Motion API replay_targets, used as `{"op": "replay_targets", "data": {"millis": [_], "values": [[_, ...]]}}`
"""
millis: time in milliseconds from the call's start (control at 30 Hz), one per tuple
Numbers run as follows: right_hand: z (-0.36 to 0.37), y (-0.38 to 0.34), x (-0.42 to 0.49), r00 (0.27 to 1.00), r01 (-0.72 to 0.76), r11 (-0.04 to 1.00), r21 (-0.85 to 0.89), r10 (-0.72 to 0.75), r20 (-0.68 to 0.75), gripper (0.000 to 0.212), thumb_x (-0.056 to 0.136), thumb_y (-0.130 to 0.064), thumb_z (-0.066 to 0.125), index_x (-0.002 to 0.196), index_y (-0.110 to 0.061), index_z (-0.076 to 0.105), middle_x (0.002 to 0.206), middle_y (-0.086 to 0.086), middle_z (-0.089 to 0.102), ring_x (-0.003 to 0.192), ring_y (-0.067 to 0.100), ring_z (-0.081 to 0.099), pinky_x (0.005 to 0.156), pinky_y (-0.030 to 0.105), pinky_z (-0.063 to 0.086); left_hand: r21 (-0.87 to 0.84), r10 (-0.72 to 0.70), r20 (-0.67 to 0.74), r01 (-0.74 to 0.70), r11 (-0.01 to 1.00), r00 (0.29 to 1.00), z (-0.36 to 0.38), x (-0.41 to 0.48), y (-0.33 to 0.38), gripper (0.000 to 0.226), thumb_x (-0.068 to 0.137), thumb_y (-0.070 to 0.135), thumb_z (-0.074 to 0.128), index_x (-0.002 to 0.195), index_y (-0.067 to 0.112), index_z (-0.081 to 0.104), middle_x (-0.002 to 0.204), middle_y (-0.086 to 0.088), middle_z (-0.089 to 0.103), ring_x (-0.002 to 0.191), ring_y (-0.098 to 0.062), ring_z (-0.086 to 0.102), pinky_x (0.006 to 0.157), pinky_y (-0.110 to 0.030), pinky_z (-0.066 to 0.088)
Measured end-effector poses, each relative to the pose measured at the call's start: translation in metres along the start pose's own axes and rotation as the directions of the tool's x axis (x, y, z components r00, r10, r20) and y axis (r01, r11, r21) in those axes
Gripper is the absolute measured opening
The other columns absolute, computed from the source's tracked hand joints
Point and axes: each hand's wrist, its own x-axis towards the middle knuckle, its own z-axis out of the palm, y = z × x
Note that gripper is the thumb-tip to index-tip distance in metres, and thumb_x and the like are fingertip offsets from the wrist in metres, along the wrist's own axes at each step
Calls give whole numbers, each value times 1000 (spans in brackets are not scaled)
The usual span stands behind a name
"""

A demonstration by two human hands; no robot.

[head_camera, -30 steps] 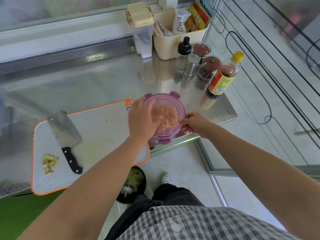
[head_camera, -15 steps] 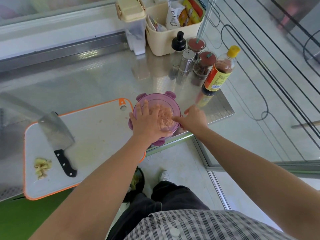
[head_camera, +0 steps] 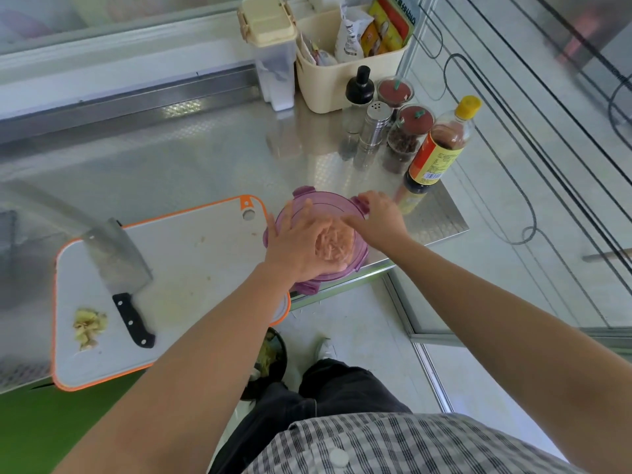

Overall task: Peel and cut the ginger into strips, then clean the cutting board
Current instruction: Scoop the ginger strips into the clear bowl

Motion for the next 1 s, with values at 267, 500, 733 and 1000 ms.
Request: {"op": "replay_targets", "data": {"millis": [267,500,733,1000], "values": [[10,5,0,991,-127,981,147,133,-32,36,74,-30,79,102,-9,71,95,6,71,88,21,65,80,33,53,162,-20,-22,23,986,1000,1,-8,5,94,69,70,66,146,45,20,159,-15,-6,145,-36,1,114,-49,14],[10,12,-3,960,-269,895,356,281,18,33,68,-22,86,97,-10,74,87,0,71,84,16,67,88,33,54,144,-5,59,-3,990,998,-13,-2,2,75,79,66,59,145,48,28,161,-11,-4,146,-34,2,115,-48,14],[4,19,-19,943,-282,952,117,253,214,49,76,-50,73,71,-2,73,64,9,71,57,17,63,71,33,57,174,-9,-252,55,983,968,12,-10,9,44,90,55,51,133,47,43,144,-12,30,129,-35,29,102,-46,30],[11,-4,4,992,123,992,-38,-122,32,58,86,-40,65,135,-13,47,128,7,55,114,25,54,91,32,41,147,9,-117,9,989,993,20,-9,2,75,84,63,56,147,43,22,159,-20,-3,146,-39,-4,115,-56,7]]}}
